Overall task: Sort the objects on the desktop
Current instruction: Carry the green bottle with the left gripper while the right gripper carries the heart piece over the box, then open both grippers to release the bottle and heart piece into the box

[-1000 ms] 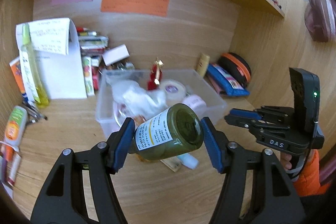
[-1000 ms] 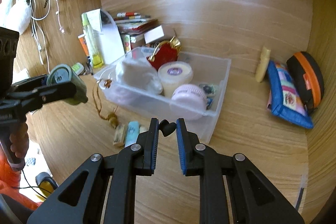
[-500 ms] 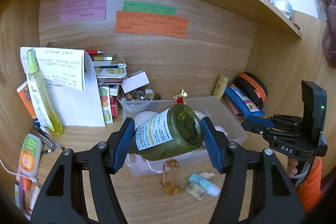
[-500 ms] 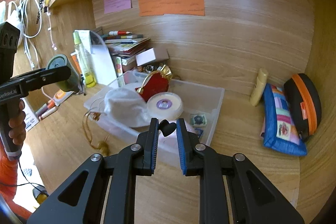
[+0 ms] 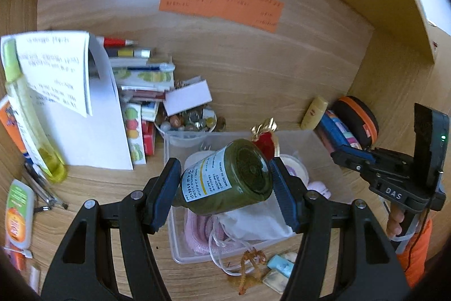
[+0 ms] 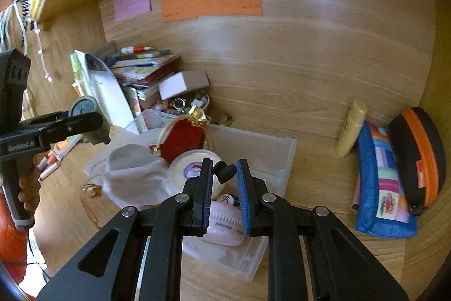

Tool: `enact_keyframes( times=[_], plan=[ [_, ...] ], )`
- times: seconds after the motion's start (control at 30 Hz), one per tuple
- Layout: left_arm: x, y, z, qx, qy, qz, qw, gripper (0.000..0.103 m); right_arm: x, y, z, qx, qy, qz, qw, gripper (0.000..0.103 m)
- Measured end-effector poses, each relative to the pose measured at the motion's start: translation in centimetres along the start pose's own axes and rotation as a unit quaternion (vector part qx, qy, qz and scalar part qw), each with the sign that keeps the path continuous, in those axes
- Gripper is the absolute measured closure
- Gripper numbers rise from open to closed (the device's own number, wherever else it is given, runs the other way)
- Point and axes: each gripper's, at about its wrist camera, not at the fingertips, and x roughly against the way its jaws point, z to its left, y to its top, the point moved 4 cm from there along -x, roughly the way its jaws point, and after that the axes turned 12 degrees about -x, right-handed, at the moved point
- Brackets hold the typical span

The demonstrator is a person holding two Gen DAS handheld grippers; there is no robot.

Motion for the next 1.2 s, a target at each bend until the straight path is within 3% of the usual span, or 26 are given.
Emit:
enact_keyframes(
  times=[0.2, 0.57, 0.67, 0.73, 0.9, 1.03, 1.2],
  plan=[
    [-1.1, 0.2, -0.3, -0.007, 0.000, 0.006, 1.0000, 0.040, -2.7, -0.7, -1.4, -0.015, -0.007, 0.034, 0.999, 0.088],
    [-2.5, 0.3, -0.7, -0.017, 0.006, 0.027, 0.9995, 0.040, -3.9, -1.6, -0.9, 0.009, -0.018, 0.041, 0.999, 0.085],
    [-2.1, 0.2, -0.8, -0.020, 0.007, 0.027, 0.9994, 0.037, -3.9, -1.6, -0.8, 0.015, -0.030, 0.036, 0.999, 0.074],
    [-1.9, 0.2, -0.9, -0.021, 0.003, 0.026, 0.9995, 0.035, -3.7, -1.6, -0.8, 0.008, -0.017, 0.038, 0.999, 0.059],
    [-0.5, 0.4, -1.4, -0.030, 0.018, 0.016, 0.9993, 0.030, -2.6, -1.3, -0.3, 0.011, -0.012, 0.020, 1.000, 0.058],
    [0.8, 0.2, -1.5, -0.036, 0.051, 0.011, 0.9980, 0.009, -1.6, -1.0, 0.2, 0.011, -0.009, 0.015, 1.000, 0.045],
    [2.2, -0.8, -1.5, -0.047, 0.074, 0.010, 0.9961, 0.008, 0.4, -0.8, 1.2, 0.018, -0.002, -0.005, 1.000, 0.038]
  ],
)
